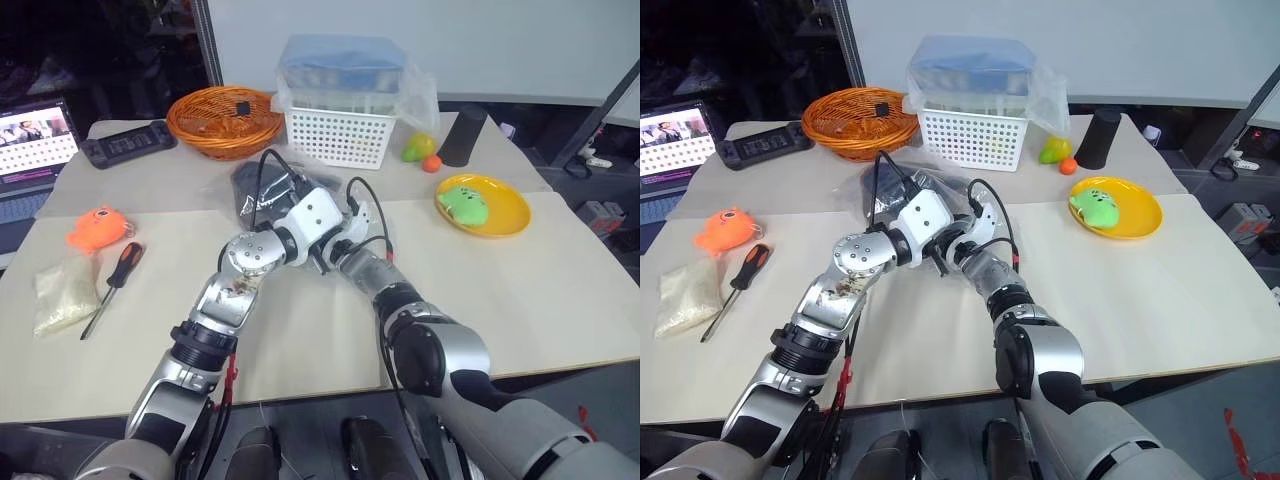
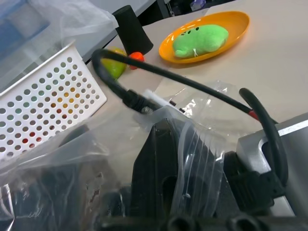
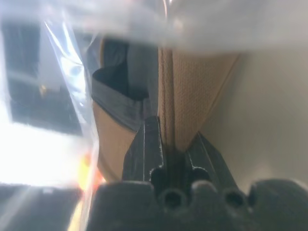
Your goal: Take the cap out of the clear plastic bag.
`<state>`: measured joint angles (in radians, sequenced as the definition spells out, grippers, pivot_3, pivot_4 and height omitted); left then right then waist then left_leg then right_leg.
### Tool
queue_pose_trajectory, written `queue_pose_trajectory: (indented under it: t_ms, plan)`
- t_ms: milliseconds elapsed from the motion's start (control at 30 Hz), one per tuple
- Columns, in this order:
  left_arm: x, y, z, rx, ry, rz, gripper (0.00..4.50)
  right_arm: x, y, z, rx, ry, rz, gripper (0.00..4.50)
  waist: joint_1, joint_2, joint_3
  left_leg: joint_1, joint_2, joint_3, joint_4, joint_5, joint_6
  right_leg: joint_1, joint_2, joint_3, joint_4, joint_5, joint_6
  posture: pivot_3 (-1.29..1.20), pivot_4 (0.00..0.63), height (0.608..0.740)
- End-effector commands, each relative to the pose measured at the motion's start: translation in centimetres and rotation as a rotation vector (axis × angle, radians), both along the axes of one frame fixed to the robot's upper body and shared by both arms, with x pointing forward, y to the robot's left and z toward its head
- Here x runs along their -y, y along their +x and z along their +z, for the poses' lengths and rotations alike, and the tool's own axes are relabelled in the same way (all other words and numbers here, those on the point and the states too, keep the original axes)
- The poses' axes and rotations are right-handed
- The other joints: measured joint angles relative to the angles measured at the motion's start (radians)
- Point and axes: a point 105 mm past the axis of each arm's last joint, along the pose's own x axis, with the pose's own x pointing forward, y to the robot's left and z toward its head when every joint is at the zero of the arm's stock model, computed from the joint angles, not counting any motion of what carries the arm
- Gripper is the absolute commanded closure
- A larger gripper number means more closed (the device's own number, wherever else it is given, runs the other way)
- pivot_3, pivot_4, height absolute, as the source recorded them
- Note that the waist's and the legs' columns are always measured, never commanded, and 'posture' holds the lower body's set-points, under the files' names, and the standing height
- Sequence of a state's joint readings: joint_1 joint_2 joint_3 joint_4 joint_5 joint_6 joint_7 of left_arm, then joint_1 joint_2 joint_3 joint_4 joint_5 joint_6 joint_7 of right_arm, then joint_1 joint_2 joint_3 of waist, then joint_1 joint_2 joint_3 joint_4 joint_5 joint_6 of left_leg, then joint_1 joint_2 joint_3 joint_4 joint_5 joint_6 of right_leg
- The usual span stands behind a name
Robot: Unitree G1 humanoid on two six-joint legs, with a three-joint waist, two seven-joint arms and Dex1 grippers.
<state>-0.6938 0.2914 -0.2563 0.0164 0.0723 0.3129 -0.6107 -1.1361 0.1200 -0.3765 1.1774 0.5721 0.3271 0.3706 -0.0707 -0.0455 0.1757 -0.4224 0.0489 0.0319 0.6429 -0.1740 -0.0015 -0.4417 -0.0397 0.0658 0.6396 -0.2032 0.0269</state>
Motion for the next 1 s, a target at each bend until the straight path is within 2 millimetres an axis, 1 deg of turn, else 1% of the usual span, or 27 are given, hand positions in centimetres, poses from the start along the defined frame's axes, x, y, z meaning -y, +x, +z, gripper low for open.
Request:
queue_pose_trajectory:
  t_ms: [33, 67, 167, 233, 333, 433, 567, 633, 700, 767, 833, 900, 967, 1000]
  plan:
    - [0.5, -0.2, 0.3, 0.033, -0.009, -0.022, 4.5, 0.2, -0.4, 1.2, 0.0, -0.091, 0.037, 4.42, 0.003, 0.0, 0.0, -0.001, 0.0, 0.0, 0.0, 0.0, 0.0, -0.001, 0.0, 0.0, 0.0, 0.001, -0.002, 0.0, 0.15, 0.74]
    - [0.6, -0.1, 0.2, 0.033, -0.01, -0.022, 4.5, 1.3, -0.3, 1.4, -0.017, -0.14, 0.007, 4.42, 0.003, 0.0, 0.0, -0.002, 0.0, 0.0, 0.0, 0.0, 0.0, -0.001, 0.0, 0.0, 0.001, 0.002, -0.003, 0.0, 0.15, 0.74]
    - [0.7, -0.1, -0.1, 0.034, -0.014, -0.025, 4.5, 3.6, -0.8, 2.2, -0.043, -0.25, -0.065, 4.42, 0.013, 0.0, 0.0, -0.003, -0.001, -0.001, 0.0, 0.0, 0.0, -0.002, -0.001, 0.0, 0.0, 0.002, -0.004, 0.0, 0.15, 0.74]
    - [1.0, -0.1, -0.3, 0.033, -0.018, -0.032, 4.5, 4.9, -1.6, 3.1, -0.054, -0.281, -0.086, 4.42, 0.019, 0.0, 0.0, -0.003, -0.001, -0.001, 0.0, 0.0, 0.0, -0.002, -0.002, 0.0, 0.0, 0.002, -0.003, 0.0, 0.15, 0.74]
    - [1.4, -0.1, -0.5, 0.031, -0.021, -0.044, 4.5, 6.4, -2.9, 3.8, -0.059, -0.352, -0.089, 4.42, 0.027, 0.0, 0.0, -0.003, -0.002, 0.0, 0.0, 0.0, 0.0, -0.002, -0.002, -0.001, 0.0, 0.002, -0.003, 0.0, 0.15, 0.74]
    - [1.7, -0.1, -0.7, 0.031, -0.023, -0.05, 4.5, 7.1, -4.7, 4.1, -0.071, -0.394, -0.006, 4.42, 0.028, 0.0, 0.0, -0.003, -0.002, 0.0, 0.0, 0.0, 0.0, -0.002, -0.002, -0.001, -0.001, 0.001, -0.001, 0.0, 0.15, 0.74]
    - [1.6, 0.0, -1.0, 0.03, -0.025, -0.049, 4.5, 8.1, -7.2, 3.8, -0.078, -0.481, 0.091, 4.42, 0.028, 0.0, 0.0, -0.003, -0.002, 0.0, 0.0, 0.0, 0.0, -0.002, -0.002, -0.001, -0.001, 0.001, -0.001, 0.0, 0.15, 0.74]
    - [1.6, 0.0, -1.0, 0.03, -0.025, -0.049, 4.5, 8.7, -8.4, 3.7, -0.056, -0.568, 0.134, 4.42, 0.027, 0.0, 0.0, -0.004, -0.002, 0.0, 0.0, 0.0, 0.0, -0.002, -0.002, -0.001, -0.001, 0.0, 0.0, 0.0, 0.15, 0.74]
    - [1.5, 0.1, -1.1, 0.029, -0.025, -0.046, 4.5, 10.2, -9.3, 3.2, -0.021, -0.721, 0.145, 4.42, 0.027, 0.0, 0.0, -0.003, -0.002, 0.0, 0.0, 0.0, 0.0, -0.001, -0.002, 0.0, -0.001, -0.001, 0.002, 0.0, 0.15, 0.74]
    - [1.4, 0.1, -1.2, 0.028, -0.024, -0.046, 4.5, 11.7, -9.7, 3.0, -0.001, -0.847, 0.143, 4.42, 0.023, 0.001, -0.001, -0.003, -0.002, 0.0, 0.0, 0.0, 0.0, -0.001, -0.002, 0.0, -0.002, -0.002, 0.003, 0.0, 0.15, 0.74]
    - [1.3, 0.1, -1.3, 0.026, -0.022, -0.046, 4.5, 13.3, -9.5, 3.6, 0.013, -0.929, 0.113, 4.42, 0.009, 0.003, -0.001, 0.0, -0.002, 0.0, 0.0, -0.001, 0.002, 0.001, -0.002, 0.001, -0.002, -0.002, 0.003, 0.0, 0.15, 0.74]
    - [1.3, 0.2, -1.4, 0.024, -0.019, -0.045, 4.5, 14.5, -9.3, 4.2, 0.033, -1.008, 0.095, 4.42, 0.008, 0.003, -0.001, 0.001, -0.002, -0.001, 0.0, -0.001, 0.002, 0.001, -0.001, 0.001, -0.002, -0.002, 0.003, 0.0, 0.15, 0.74]
    - [1.4, 0.2, -1.5, 0.024, -0.018, -0.046, 4.5, 15.0, -9.6, 4.5, 0.061, -1.08, 0.114, 4.42, 0.015, 0.003, -0.001, 0.0, -0.002, 0.0, 0.0, -0.001, 0.003, 0.001, -0.002, 0.001, -0.003, -0.002, 0.003, 0.0, 0.15, 0.74]
    - [1.4, 0.2, -1.4, 0.025, -0.018, -0.045, 4.5, 15.1, -9.9, 5.0, 0.08, -1.077, 0.135, 4.42, 0.019, 0.003, -0.001, -0.002, -0.002, -0.001, 0.0, -0.001, 0.003, 0.001, -0.002, 0.0, -0.005, -0.002, 0.004, 0.0, 0.15, 0.74]
